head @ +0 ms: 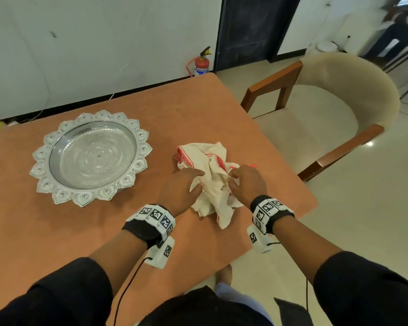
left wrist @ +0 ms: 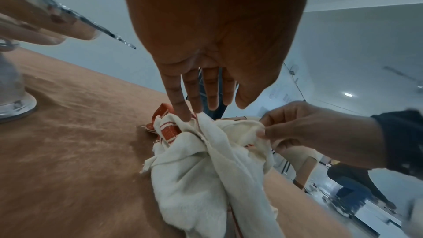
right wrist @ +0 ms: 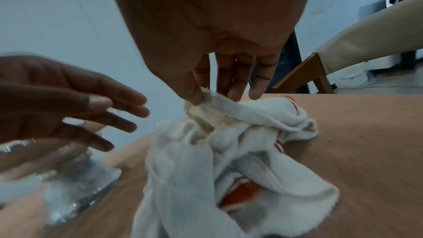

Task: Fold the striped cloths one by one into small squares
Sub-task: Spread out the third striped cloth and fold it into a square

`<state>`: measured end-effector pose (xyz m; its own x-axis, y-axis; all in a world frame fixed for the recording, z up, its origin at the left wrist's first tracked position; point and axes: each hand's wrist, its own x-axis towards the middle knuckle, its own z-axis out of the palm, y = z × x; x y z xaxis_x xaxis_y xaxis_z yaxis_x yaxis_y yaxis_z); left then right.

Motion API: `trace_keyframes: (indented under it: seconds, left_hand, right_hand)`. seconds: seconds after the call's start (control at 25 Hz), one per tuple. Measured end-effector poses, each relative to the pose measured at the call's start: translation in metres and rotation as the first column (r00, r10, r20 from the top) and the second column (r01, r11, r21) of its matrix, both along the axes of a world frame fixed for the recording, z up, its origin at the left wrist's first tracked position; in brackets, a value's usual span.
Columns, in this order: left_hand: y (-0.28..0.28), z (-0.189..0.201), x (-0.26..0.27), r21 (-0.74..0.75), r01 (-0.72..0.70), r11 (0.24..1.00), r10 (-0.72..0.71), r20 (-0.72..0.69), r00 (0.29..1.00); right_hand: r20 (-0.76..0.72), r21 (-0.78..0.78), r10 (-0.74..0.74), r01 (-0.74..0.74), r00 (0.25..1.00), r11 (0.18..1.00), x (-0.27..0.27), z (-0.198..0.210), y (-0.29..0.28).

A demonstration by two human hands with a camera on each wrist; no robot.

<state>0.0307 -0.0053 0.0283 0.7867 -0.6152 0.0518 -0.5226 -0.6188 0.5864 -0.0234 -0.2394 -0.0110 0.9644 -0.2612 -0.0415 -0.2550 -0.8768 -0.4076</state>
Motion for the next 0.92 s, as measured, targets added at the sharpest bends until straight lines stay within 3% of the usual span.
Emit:
trace_keyframes:
  seconds: [0.24, 0.32, 0.44, 0.52, 0.64, 0.72, 0.8, 0.92]
  left_hand:
    - [-0.045, 0.036, 0.019, -0.042, 0.057, 0.997, -0.056, 0.021, 0.998]
    - [-0.061, 0.060, 0.026, -0.054, 0.004, 0.999, -0.005, -0.007, 1.000]
    - [-0.073, 0.088, 0.040, -0.198, -0.117, 0.973, 0.122, 0.014, 0.992]
    - [-0.075, 0.089, 0.051, -0.217, -0.202, 0.955, 0.209, 0.009, 0.978]
    - [-0.070, 0.068, 0.061, -0.066, -0.338, 0.939, 0.340, 0.010, 0.940]
    - [-0.059, 0.055, 0.063, -0.061, -0.399, 0.915, 0.395, -0.066, 0.916]
    - [-0.052, 0.058, 0.060, -0.239, -0.462, 0.854, 0.429, -0.181, 0.885]
    - [-0.051, 0.100, 0.056, -0.501, -0.443, 0.743, 0.405, -0.190, 0.894]
  right_hand:
    - [0.202, 0.290, 0.244, -0.296, 0.949, 0.910, 0.042, 0.067, -0.023]
    - [0.248, 0.353, 0.319, -0.392, 0.915, 0.849, 0.058, 0.096, -0.028]
    - [0.316, 0.453, 0.423, -0.527, 0.849, 0.719, 0.077, 0.138, -0.033]
    - [0.337, 0.488, 0.487, -0.592, 0.806, 0.642, 0.085, 0.162, -0.032]
    - [0.388, 0.533, 0.500, -0.631, 0.774, 0.563, 0.093, 0.188, -0.032]
    - [0.441, 0.578, 0.478, -0.648, 0.759, 0.496, 0.097, 0.198, -0.035]
    - [0.454, 0.582, 0.457, -0.643, 0.765, 0.499, 0.099, 0.203, -0.037]
    - [0.338, 0.523, 0.477, -0.583, 0.812, 0.622, 0.101, 0.198, -0.042]
